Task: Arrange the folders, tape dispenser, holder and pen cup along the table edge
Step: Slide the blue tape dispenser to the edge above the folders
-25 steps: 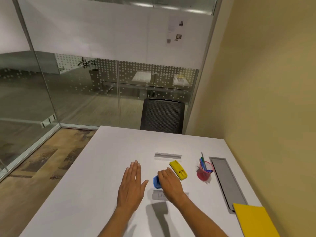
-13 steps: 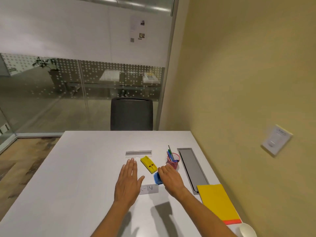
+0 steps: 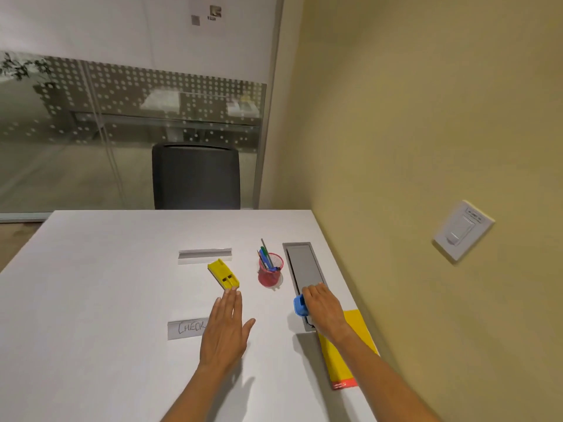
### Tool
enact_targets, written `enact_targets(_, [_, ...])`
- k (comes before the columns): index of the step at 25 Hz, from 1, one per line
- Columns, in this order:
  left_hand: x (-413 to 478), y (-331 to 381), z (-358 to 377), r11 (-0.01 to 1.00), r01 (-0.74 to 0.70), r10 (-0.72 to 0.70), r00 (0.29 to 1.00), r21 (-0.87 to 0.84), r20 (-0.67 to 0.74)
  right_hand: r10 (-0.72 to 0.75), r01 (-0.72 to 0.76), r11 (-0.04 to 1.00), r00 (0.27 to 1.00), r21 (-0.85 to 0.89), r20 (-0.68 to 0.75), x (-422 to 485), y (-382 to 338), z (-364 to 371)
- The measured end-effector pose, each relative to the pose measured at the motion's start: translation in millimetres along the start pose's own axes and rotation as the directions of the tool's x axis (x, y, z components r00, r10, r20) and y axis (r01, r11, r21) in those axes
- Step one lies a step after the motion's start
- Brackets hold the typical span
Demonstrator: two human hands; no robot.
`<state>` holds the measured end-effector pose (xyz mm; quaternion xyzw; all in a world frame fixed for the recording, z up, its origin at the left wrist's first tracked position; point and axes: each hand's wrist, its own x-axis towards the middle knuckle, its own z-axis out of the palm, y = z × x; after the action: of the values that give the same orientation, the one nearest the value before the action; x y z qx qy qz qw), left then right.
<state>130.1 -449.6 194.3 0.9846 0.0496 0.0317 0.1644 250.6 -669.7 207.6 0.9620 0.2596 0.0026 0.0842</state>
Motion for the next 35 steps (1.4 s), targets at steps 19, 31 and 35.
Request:
enact_targets(19, [77, 65, 191, 0.981, 0.153, -0.17, 0.974, 0.118, 0.151, -0.087, 0.089, 0.996, 0.984, -0.007, 0.156, 105, 168, 161])
enact_targets(31, [78, 57, 214, 0.983, 0.163, -0.171, 0.982, 0.087, 0.087, -0.081, 0.078, 0.997, 0.977, 0.02, 0.197, 104, 171, 187])
enact_targets(35, [75, 48, 220, 0.985, 0.153, -0.16, 0.984, 0.085, 0.083, -0.07, 0.063, 0.997, 0.981, 0.045, 0.182, 105, 168, 192])
